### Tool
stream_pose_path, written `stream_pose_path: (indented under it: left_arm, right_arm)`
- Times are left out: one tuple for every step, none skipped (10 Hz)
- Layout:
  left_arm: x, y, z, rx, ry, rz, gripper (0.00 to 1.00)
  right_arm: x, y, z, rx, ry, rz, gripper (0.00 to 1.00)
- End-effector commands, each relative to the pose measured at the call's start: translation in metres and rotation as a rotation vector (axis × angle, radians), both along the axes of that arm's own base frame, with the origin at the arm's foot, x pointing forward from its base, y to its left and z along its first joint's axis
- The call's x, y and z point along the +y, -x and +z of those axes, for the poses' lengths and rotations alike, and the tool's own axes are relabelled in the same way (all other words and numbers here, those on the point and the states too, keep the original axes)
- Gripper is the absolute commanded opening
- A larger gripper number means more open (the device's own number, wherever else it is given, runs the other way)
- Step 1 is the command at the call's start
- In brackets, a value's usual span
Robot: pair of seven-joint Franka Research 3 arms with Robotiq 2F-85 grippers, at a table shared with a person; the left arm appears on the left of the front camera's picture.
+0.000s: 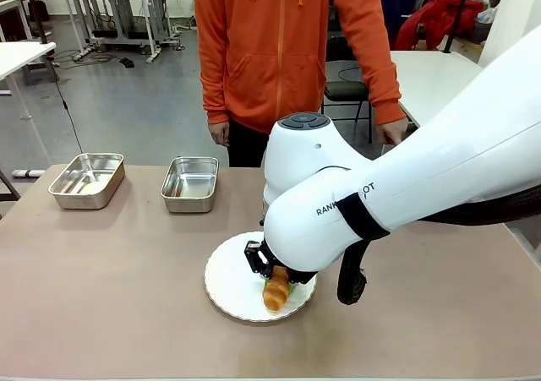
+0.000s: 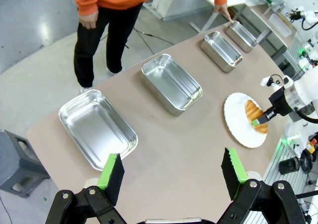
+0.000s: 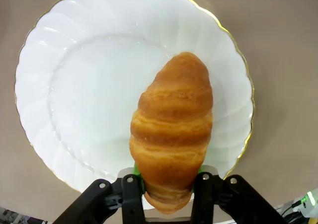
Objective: Place the bread in the container.
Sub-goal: Place the Butter Roll into the Airtight Container indicated by the human.
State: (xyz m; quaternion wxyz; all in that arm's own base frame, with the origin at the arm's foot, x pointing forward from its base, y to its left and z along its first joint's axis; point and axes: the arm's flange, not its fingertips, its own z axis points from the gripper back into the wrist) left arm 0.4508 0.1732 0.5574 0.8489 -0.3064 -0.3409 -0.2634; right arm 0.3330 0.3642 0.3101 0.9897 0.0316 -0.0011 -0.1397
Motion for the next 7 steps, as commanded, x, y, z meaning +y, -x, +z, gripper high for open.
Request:
stream_pose_path:
  left_arm:
    - [0.001, 0.001, 0.0, -0.012, 0.007, -0.01, 1.0]
    - [0.001, 0.001, 0.0, -0.012, 0.007, -0.01, 1.0]
    - [0.001, 0.001, 0.0, -0.012, 0.007, -0.01, 1.0]
    - [0.001, 0.001, 0.0, -0.012, 0.007, -0.01, 1.0]
    - [0.001, 0.001, 0.0, -0.012, 0.007, -0.01, 1.0]
    - [0.001, 0.001, 0.0, -0.012, 0.007, -0.01, 1.0]
    - [0.001, 0.001, 0.0, -0.012, 0.007, -0.01, 1.0]
  right_arm:
    - [0.0, 0.002, -0.002, 0.006, -0.007, -0.001, 0.4]
    - [0.0, 0.002, -0.002, 0.006, -0.007, -0.001, 0.4]
    - [0.0, 0.0, 0.0, 0.0, 0.0, 0.0, 0.4]
    - [-0.011, -0.007, 0.032, -0.014, -0.032, 0.023, 0.4]
    - [-0.02, -0.009, 0.061, -0.008, -0.07, 0.05, 0.4]
    - [-0.031, -0.012, 0.09, -0.015, -0.09, 0.086, 0.4]
    - [-0.049, -0.019, 0.118, -0.034, -0.094, 0.117, 0.4]
